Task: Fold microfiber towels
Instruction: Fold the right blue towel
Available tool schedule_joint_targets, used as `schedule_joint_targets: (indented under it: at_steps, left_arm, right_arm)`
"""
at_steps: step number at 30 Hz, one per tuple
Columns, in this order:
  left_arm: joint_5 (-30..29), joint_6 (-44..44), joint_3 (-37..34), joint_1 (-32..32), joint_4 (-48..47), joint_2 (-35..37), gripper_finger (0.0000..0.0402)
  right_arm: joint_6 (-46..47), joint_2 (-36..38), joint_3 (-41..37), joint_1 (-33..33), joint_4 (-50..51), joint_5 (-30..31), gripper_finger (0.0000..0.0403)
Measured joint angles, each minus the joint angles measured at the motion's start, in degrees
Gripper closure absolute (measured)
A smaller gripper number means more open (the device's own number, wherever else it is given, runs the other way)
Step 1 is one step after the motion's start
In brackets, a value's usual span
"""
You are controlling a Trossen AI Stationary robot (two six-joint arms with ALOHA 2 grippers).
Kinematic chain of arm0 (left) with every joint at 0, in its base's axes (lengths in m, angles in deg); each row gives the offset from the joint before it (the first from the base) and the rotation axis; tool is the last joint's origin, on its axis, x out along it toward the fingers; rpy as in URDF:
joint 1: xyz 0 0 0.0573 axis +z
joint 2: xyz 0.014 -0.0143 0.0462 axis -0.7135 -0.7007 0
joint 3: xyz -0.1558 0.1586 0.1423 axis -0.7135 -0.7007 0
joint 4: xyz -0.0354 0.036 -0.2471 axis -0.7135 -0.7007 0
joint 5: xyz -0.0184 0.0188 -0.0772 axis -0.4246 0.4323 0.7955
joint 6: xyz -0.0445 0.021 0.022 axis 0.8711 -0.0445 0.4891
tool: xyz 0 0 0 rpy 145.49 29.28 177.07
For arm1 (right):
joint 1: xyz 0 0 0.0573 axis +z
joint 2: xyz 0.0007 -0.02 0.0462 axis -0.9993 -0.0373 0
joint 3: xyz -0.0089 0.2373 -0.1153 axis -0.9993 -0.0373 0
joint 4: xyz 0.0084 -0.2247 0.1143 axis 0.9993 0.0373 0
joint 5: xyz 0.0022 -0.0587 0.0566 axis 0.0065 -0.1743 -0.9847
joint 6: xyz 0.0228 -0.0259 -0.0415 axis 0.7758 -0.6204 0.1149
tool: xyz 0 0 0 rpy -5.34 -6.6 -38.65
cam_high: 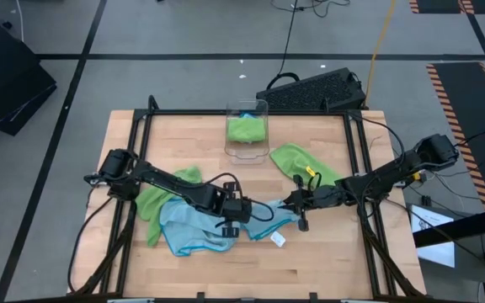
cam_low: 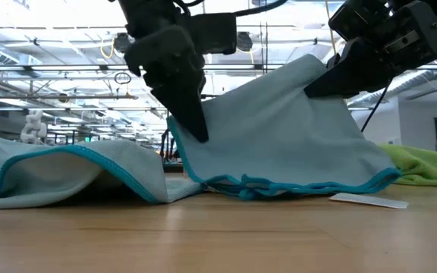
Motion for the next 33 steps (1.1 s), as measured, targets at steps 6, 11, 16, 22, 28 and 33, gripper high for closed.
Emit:
schedule_joint_targets:
  at_steps: [6,11,16,22,28,33]
  left_arm:
    - [-0.80,3.65,0.00,-1.12,-0.70,0.00,0.0329]
    - [-4.44,3.92,-0.62,-2.60,-0.94,0.00,0.0278]
    - [-7.50,5.36,-4.49,-3.37,3.41,-0.01,0.0278]
    - [-10.70,7.75,-7.04,-4.34,6.55,-0.04,0.0339]
    - [-12.50,6.54,-7.04,-5.20,7.20,1.24,0.0389]
    - [-12.35,5.00,-7.03,-5.35,7.99,2.25,0.0391]
  right_arm:
    - [-0.01,0.00,0.00,0.00,-0.79,0.02,0.0397]
    - [-0.01,0.00,0.00,0.00,-1.31,0.00,0.0397]
    - [-0.01,0.00,0.00,0.00,-1.28,0.02,0.0397]
    - [-0.01,0.00,0.00,0.00,-1.24,0.01,0.0397]
    - [-0.01,0.00,0.00,0.00,-1.09,0.00,0.0397]
    - [0.07,0.00,0.00,0.00,-1.19,0.00,0.0387]
